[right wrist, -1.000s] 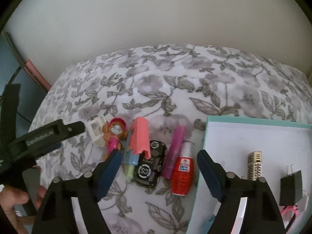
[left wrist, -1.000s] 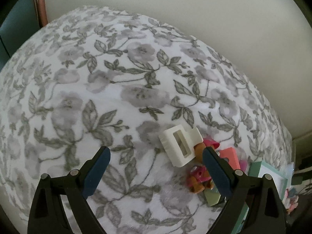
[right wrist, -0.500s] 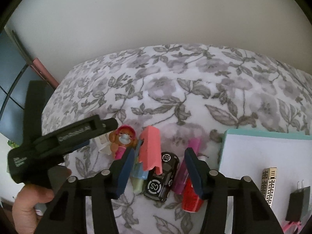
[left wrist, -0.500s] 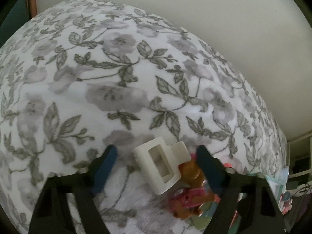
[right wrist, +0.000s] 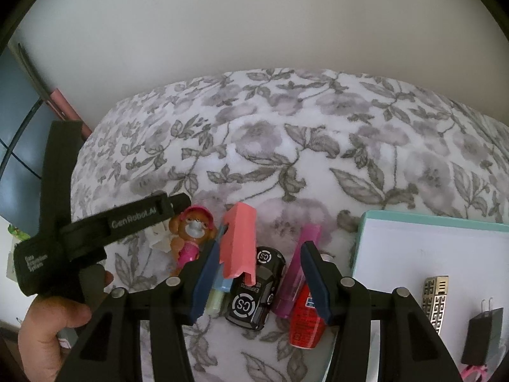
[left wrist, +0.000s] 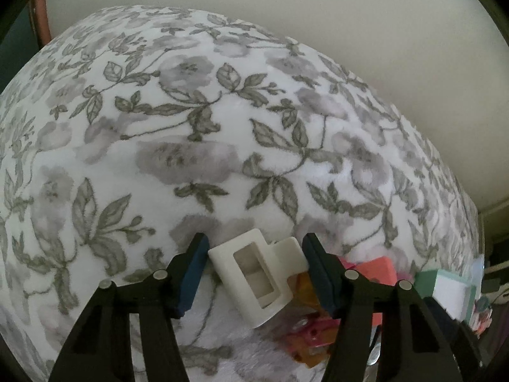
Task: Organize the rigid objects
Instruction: 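Grasp the white clip with the left tool while the right tool grasps the toy dog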
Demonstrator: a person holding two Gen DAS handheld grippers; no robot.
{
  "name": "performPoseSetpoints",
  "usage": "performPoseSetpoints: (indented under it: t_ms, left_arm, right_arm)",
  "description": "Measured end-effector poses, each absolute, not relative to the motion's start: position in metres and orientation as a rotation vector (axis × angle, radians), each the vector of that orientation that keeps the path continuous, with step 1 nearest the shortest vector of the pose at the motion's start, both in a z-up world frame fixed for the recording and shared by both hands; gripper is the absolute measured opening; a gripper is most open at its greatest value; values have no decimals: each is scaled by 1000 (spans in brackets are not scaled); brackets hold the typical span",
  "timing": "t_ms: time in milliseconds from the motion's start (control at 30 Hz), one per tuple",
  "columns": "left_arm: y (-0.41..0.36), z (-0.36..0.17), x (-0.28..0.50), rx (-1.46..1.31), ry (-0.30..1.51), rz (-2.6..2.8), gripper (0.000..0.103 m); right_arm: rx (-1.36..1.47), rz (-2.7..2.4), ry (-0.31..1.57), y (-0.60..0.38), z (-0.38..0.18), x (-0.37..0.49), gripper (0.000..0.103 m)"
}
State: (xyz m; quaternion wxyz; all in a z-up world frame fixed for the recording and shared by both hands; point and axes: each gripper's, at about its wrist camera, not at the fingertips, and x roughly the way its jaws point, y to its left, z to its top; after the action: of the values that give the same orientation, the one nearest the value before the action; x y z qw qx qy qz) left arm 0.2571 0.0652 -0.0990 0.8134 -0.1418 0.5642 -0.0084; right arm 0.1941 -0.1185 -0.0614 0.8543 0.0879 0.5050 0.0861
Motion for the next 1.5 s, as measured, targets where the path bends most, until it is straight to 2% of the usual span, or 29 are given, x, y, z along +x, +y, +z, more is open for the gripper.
performPoseSetpoints:
  t_ms: [467,533,733,800,1500]
  left_arm:
    - [105,-100,236,-333,1249,11,63]
    - [111,-99,235,-337,1250,19,63]
    - [124,-99,233,-353,1245,41,63]
    - [124,-99,234,-352,1245,41,63]
    - [134,-99,229,-359,1236,98,63]
  right_arm:
    - [176,271,1072,-82,-54,202,52]
    - [159,285,1077,-74,-55,205,48]
    - [56,275,1104,-48,-63,207,47]
    - [25,277,1103,-43,-64,207,42]
    - [-73,288,1189,-8,-99,217,39]
